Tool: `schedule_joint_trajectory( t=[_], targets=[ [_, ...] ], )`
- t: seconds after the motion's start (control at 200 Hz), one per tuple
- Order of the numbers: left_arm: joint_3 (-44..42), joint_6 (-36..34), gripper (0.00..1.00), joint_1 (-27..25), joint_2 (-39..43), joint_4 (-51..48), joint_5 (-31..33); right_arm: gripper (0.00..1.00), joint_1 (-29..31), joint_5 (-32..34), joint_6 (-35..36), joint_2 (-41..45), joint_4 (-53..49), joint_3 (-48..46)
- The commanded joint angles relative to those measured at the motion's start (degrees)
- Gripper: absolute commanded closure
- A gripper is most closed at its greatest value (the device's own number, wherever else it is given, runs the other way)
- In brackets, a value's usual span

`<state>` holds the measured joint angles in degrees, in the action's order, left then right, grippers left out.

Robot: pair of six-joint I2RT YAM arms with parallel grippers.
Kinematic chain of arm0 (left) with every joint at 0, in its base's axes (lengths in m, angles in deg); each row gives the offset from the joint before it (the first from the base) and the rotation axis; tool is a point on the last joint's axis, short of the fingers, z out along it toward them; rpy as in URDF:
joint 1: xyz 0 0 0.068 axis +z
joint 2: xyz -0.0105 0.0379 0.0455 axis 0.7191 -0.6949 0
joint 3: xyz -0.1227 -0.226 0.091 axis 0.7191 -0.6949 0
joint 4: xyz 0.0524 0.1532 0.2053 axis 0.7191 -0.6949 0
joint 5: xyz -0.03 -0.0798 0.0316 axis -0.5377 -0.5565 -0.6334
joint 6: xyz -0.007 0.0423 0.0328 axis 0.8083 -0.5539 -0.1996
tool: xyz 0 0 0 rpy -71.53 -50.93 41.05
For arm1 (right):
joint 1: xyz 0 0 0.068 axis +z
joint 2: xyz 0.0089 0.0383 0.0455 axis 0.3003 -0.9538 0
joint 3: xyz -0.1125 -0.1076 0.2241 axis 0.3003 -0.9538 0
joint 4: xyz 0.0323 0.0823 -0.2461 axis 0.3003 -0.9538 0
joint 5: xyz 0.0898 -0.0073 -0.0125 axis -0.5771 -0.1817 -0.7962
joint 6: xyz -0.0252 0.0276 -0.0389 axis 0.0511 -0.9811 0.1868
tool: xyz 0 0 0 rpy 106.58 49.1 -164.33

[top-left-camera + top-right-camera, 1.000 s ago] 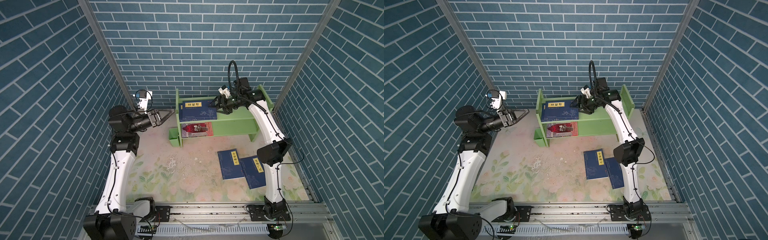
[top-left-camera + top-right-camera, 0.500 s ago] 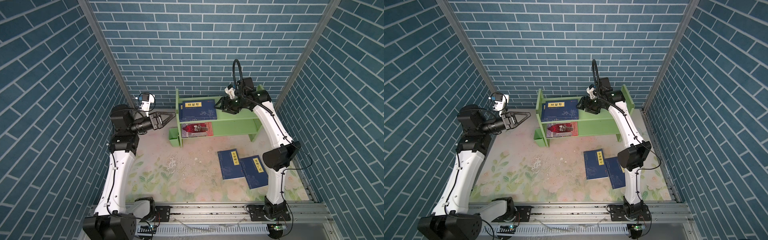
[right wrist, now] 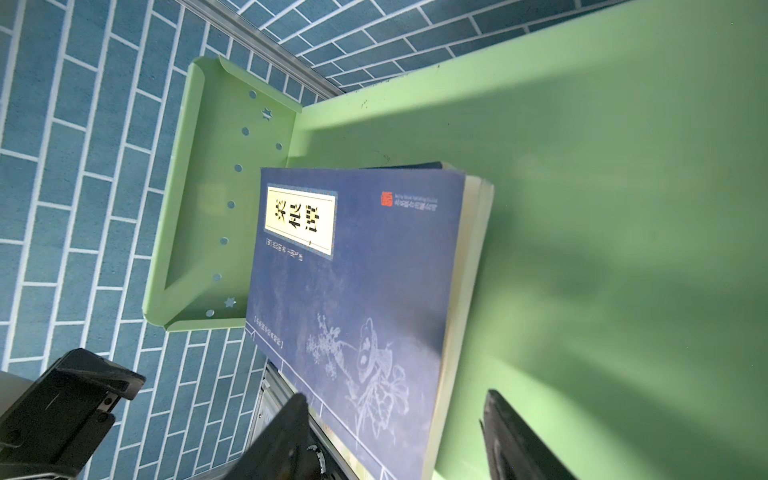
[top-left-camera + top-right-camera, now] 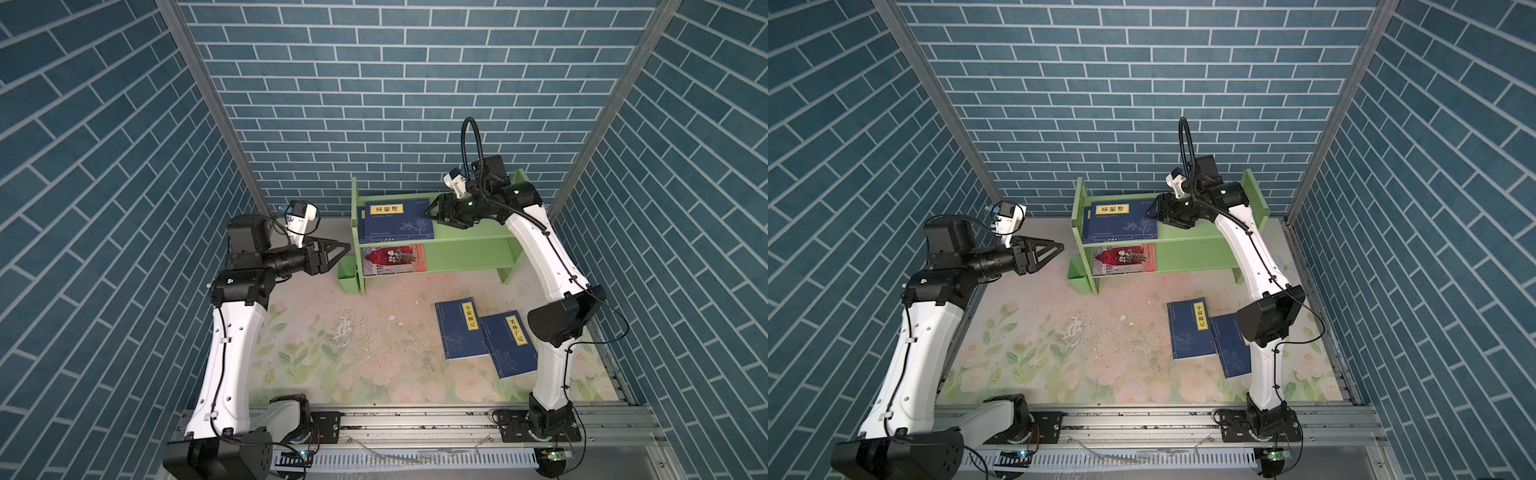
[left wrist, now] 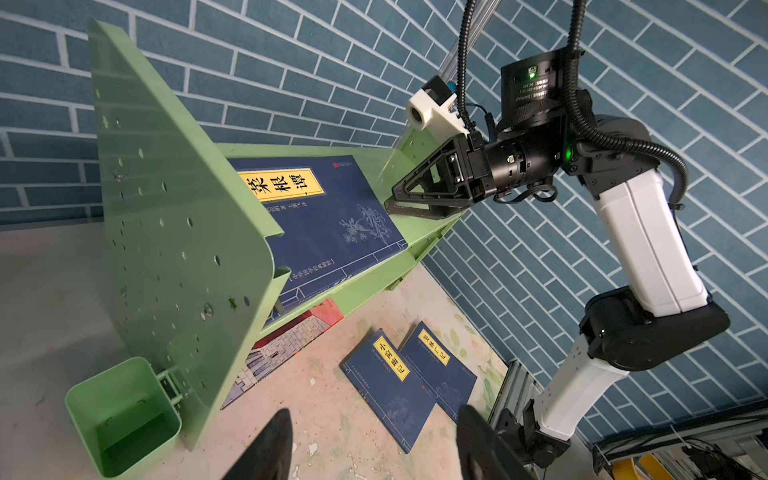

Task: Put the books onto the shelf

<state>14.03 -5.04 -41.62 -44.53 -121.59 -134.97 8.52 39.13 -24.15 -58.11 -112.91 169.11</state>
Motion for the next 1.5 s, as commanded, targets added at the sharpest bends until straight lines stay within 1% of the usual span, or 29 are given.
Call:
schedule_joint_trajectory(
  t=[0.0, 0.185, 0.3, 0.485, 0.755, 0.86, 1.035, 1.32, 1.495],
  targets=[
    [-0.96, -4.17, 0.36, 0.12, 0.02, -1.66, 0.89, 0.33, 0.26, -1.43, 1.91, -1.27, 0.29, 2.07],
    [-1.67, -8.93, 0.36, 0.12, -0.17, -2.45, 4.98, 0.34, 0.37, -2.31, 1.45, -2.67, 0.12, 3.67],
    [-2.41, -10.83, 0.35, 0.03, -0.20, -2.45, 5.98, 0.35, 0.70, -2.53, 1.27, -3.14, 0.03, 4.48],
    [-3.51, -14.22, 0.35, -1.37, -0.82, -2.19, 8.97, 0.36, 1.11, -3.22, 0.93, -4.21, 0.10, 5.45],
    [-4.91, -16.20, 0.35, -3.16, -1.24, -0.09, 12.00, 0.37, 1.71, -3.63, 0.41, -5.07, 0.38, 6.24],
    [-5.53, -17.24, 0.35, -4.22, -1.43, 0.89, 14.41, 0.37, 2.02, -3.50, 0.03, -5.24, 0.67, 6.81],
    [-6.84, -17.29, 0.35, -5.54, -1.73, 3.05, 16.75, 0.37, 2.32, -4.02, -1.07, -5.59, 1.52, 7.59],
    [-9.19, -19.21, 0.35, -10.84, -2.22, 6.77, 22.59, 0.37, 2.66, -4.55, -2.07, -5.93, 2.18, 7.92],
    [-9.36, -17.88, 0.35, -12.60, -3.44, 10.29, 26.04, 0.37, 2.65, -3.62, -1.68, -5.76, 2.05, 8.09]
  ],
)
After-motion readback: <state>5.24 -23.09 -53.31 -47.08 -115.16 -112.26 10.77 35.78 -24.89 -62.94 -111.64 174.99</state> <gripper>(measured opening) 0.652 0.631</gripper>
